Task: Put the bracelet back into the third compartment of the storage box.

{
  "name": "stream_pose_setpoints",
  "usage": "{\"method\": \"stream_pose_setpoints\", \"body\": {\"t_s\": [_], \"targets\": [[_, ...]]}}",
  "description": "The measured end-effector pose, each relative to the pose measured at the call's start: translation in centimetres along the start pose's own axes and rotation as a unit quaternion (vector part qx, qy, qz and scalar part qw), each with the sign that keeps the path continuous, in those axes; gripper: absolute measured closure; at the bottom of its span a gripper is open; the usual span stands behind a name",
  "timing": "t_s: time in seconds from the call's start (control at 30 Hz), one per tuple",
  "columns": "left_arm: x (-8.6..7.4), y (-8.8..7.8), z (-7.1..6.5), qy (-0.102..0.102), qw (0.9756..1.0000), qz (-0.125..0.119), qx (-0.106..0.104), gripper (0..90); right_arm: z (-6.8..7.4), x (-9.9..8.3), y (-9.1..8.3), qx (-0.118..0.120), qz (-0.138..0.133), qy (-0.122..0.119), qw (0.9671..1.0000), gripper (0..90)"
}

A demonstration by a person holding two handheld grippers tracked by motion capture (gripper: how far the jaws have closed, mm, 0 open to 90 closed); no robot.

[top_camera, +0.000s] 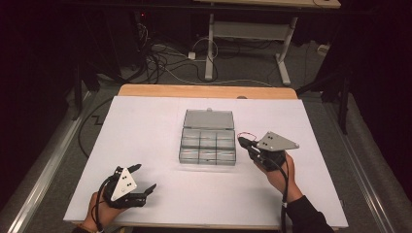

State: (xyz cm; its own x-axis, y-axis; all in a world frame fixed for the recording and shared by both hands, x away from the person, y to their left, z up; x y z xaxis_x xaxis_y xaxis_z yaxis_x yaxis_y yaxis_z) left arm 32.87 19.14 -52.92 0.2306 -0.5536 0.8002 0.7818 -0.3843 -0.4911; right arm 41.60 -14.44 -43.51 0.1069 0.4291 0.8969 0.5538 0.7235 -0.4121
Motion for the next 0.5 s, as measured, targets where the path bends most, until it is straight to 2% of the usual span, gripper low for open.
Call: {"method": "stream_pose_setpoints", "body": {"t_s": [0.27, 0.5], "targets": [[-0.1, 0.1, 0.0, -0.004, 1.0, 0.001, -0.001, 18.4, -1.0, 0.2, 2.9, 0.009, 0.014, 0.011, 0.9998, 89.9], [-0.1, 0.0, 0.0, -0.004, 1.0, 0.0, 0.0, 18.4, -1.6, -0.1, 4.5, 0.012, 0.031, 0.014, 0.9993, 89.9]]}}
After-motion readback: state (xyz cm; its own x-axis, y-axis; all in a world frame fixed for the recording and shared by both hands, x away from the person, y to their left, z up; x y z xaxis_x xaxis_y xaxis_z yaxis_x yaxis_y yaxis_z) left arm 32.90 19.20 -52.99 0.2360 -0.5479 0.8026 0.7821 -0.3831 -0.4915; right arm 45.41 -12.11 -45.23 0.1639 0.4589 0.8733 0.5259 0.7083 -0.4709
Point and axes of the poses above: each handheld gripper's, and its own axes: y roughly forward along the jaws, x roughly out of its top, z roughly to its left, the point moved 8 cm from there along y, roughly forward along the jaws, and after that the axes turned 10 degrees about x, right-handed, at the moved point
